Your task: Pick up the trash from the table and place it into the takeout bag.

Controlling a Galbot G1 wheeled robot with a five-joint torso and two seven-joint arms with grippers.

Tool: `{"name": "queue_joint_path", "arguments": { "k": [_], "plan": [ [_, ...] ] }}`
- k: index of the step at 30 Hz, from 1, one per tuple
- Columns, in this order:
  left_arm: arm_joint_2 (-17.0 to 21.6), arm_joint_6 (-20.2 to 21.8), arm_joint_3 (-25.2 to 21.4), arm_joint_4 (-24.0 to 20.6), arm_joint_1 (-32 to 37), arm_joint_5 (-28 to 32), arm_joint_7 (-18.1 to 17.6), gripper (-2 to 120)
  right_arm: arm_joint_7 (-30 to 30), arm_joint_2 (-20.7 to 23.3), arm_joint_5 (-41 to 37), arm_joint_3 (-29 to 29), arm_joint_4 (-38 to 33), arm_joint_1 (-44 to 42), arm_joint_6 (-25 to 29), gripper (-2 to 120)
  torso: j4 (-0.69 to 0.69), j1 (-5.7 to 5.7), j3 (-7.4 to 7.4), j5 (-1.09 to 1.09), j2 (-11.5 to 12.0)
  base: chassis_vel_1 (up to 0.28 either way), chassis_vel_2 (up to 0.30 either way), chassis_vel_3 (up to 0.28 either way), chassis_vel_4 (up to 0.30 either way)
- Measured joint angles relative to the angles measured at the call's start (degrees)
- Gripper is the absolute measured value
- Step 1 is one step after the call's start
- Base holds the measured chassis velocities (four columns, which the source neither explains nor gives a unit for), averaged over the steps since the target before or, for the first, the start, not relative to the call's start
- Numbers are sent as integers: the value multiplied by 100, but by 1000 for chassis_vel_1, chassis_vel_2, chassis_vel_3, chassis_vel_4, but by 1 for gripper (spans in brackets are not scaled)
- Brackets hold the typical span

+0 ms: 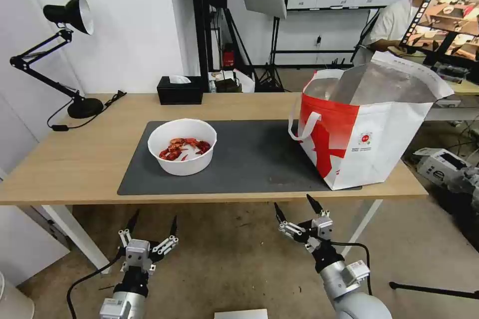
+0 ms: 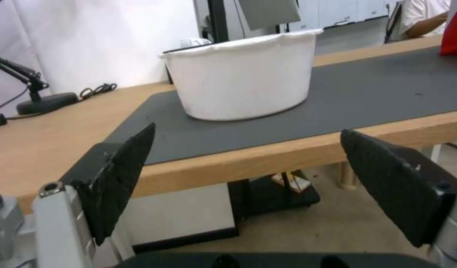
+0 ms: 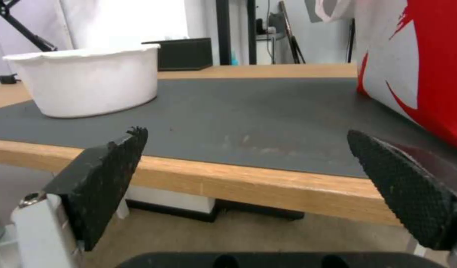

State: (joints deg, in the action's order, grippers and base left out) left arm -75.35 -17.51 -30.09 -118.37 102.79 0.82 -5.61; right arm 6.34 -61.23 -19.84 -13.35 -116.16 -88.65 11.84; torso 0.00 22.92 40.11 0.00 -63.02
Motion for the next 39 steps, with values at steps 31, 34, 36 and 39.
{"name": "queue_joint_path", "arguments": {
  "k": [31,34,36,39],
  "plan": [
    [166,46,14,62,-154,137,4,100,16,-53,104,-14,-62,8,-115,100,0,0,0,0,0,0,0,0,0],
    [211,105,-29,28,-209,232,-1,100,18,-53,104,-16,-61,8,-113,100,1,0,0,-1,0,0,0,0,0],
    [266,173,-68,-2,-273,313,-6,100,19,-54,104,-16,-61,8,-112,100,0,0,0,0,0,0,0,0,0],
    [480,406,-162,-102,-496,552,-98,100,19,-53,104,-16,-60,8,-111,100,0,0,0,-1,0,0,0,0,0]
  ]
}}
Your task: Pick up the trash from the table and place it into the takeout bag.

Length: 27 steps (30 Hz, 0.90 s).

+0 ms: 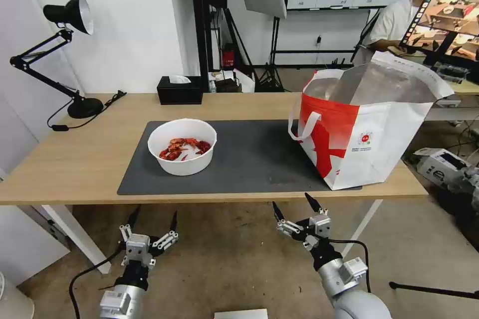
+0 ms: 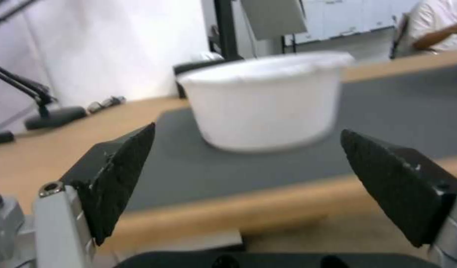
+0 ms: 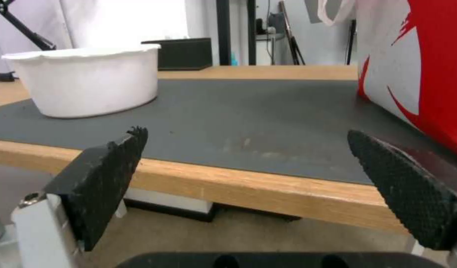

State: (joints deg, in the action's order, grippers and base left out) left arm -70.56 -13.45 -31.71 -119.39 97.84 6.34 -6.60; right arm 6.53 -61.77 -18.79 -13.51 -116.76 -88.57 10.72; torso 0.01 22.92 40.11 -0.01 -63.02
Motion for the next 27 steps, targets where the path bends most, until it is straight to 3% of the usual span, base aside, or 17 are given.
{"name": "queue_joint_path", "arguments": {
  "k": [3,6,7,10,11,13,14,16,17,19,20,23,25,27],
  "plan": [
    [240,370,-80,-163,-211,277,-59,100,0,0,-1,-1,1,0,1,100,-2,0,0,0,0,0,0,0,0],
    [676,1073,-221,-570,-443,1172,-229,100,1,0,-2,0,2,0,3,100,0,0,0,2,0,0,0,0,0],
    [676,1073,-221,-570,-443,1172,-229,100,1,0,-2,0,2,0,3,100,0,0,0,2,0,0,0,0,0],
    [1287,1720,-257,-708,-876,2144,-508,100,0,0,-3,0,3,0,4,100,-1,0,0,0,0,0,0,0,0],
    [1287,1720,-257,-708,-876,2144,-508,100,0,0,-3,0,3,0,4,100,-1,0,0,0,0,0,0,0,0],
    [1860,2331,-232,-716,-1347,3173,-747,100,1,1,-5,-1,3,1,5,100,0,0,0,0,0,0,0,0,0],
    [1860,2331,-232,-716,-1347,3173,-747,100,1,1,-5,-1,3,1,5,100,0,0,0,0,0,0,0,0,0],
    [2268,2792,-129,-575,-1887,4082,-960,100,1,1,-5,-1,3,1,6,100,-1,0,0,0,0,0,0,0,0],
    [2268,2792,-129,-575,-1887,4082,-960,100,1,1,-5,-1,3,1,6,100,-1,0,0,0,0,0,0,0,0],
    [2659,3235,117,-240,-2675,5008,-1171,100,1,1,-5,-1,3,1,6,100,0,1,0,0,0,0,0,0,0],
    [2659,3235,117,-240,-2675,5008,-1171,100,1,1,-5,-1,3,1,6,100,0,1,0,0,0,0,0,0,0],
    [2983,3863,559,281,-3673,6013,-1367,100,1,1,-6,-1,3,1,6,100,-1,1,1,0,0,0,0,0,0],
    [3023,4032,655,406,-3870,6195,-1397,100,1,1,-6,-1,3,1,6,100,-1,1,1,0,0,0,0,0,0],
    [3139,4675,850,813,-4409,6686,-1433,100,0,1,-6,-1,3,1,7,100,-3,1,1,-1,0,0,0,0,0]
  ]
}}
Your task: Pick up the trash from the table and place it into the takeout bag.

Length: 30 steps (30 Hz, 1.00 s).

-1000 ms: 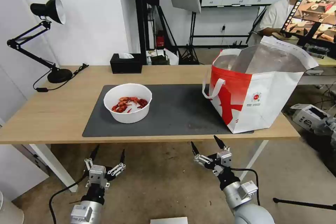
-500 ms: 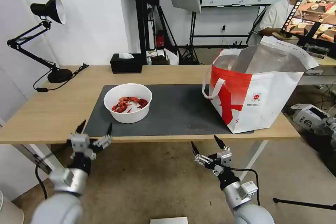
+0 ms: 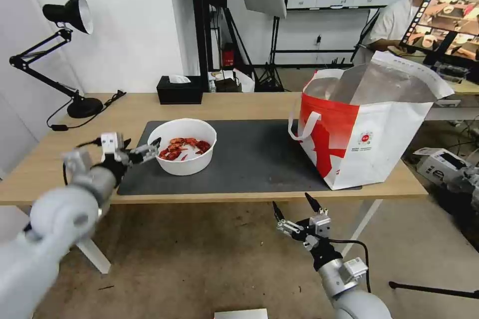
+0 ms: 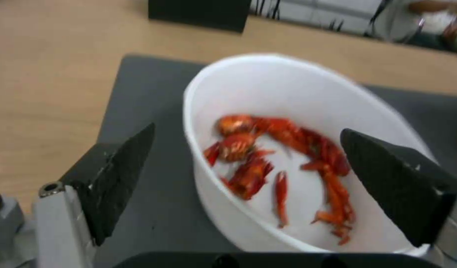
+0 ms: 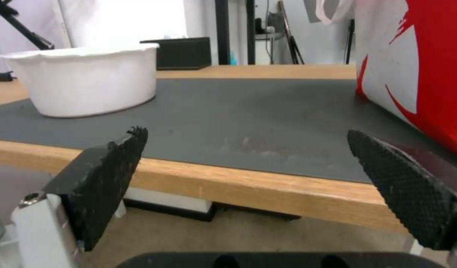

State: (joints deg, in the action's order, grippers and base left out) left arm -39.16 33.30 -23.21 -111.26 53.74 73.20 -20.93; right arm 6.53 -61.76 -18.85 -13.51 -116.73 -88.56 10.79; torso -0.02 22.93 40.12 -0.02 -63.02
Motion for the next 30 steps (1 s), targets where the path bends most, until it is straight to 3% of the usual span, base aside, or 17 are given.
{"name": "queue_joint_path", "arguments": {
  "k": [4,9,22,30],
  "plan": [
    [168,390,-3,367,-210,387,-219,100,0,0,0,0,0,0,0,100,3,-1,0,2,0,0,0,0,0],
    [183,512,221,800,-598,697,-278,100,-1,0,0,0,0,0,0,100,5,-1,-1,1,0,0,0,0,0],
    [-359,623,1192,1750,-1708,865,-325,100,-1,0,0,0,0,0,0,100,2,-1,-1,1,0,0,0,0,0],
    [-543,715,1543,2109,-2145,844,-398,100,-1,0,0,0,0,0,0,100,2,-1,-1,2,0,0,0,0,0]
  ]
}}
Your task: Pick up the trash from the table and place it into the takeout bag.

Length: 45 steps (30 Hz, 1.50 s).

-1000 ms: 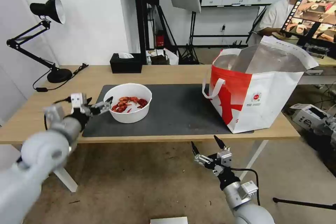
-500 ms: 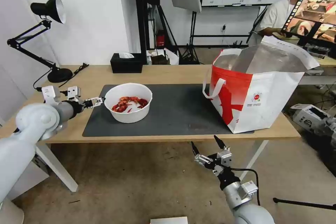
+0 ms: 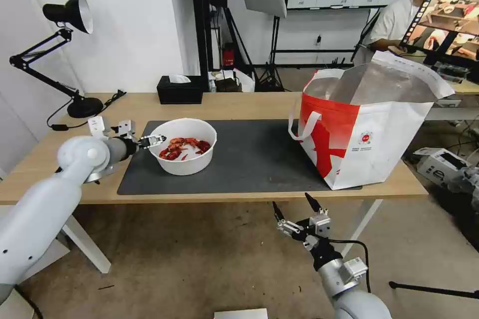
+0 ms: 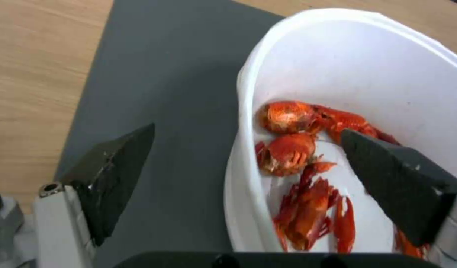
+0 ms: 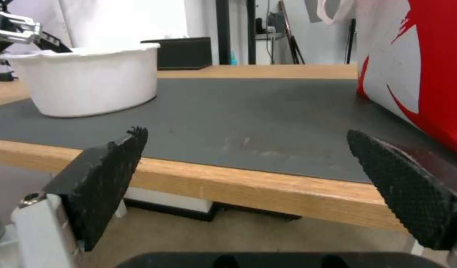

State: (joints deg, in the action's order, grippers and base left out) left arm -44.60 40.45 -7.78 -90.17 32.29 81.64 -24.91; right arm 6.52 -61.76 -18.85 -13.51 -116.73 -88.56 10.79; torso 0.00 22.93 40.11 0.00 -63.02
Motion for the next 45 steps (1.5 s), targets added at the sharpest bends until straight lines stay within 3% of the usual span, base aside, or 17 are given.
{"name": "queue_joint_path", "arguments": {
  "k": [7,9,17,20,27,30,42,45],
  "plan": [
    [-87,56,144,87,-147,99,-256,92,0,0,0,0,0,0,0,100,0,0,0,0,0,0,0,0,0],
    [-103,59,173,120,-191,151,-331,79,0,0,0,0,0,0,0,100,0,-1,0,0,0,0,0,0,0],
    [-98,58,207,145,-236,232,-412,54,0,0,0,0,0,0,0,100,0,-1,0,0,-1,0,0,0,0],
    [-86,42,208,144,-236,264,-433,37,0,0,0,0,0,0,0,100,0,-1,-1,0,-1,0,0,0,0],
    [-71,3,181,103,-229,362,-503,17,0,0,0,0,0,0,0,100,0,-1,-1,0,-1,0,0,0,0],
    [-64,-73,127,30,-174,451,-590,3,0,0,0,0,0,0,0,100,0,-1,0,0,-1,0,0,0,0],
    [20,-370,-66,-283,30,492,-707,0,0,0,0,0,0,0,0,100,1,-1,0,-2,-1,0,0,0,0],
    [124,-903,-124,-545,11,51,-493,0,0,0,0,0,0,0,0,100,0,-1,-1,-2,-1,0,0,0,0]
  ]
}}
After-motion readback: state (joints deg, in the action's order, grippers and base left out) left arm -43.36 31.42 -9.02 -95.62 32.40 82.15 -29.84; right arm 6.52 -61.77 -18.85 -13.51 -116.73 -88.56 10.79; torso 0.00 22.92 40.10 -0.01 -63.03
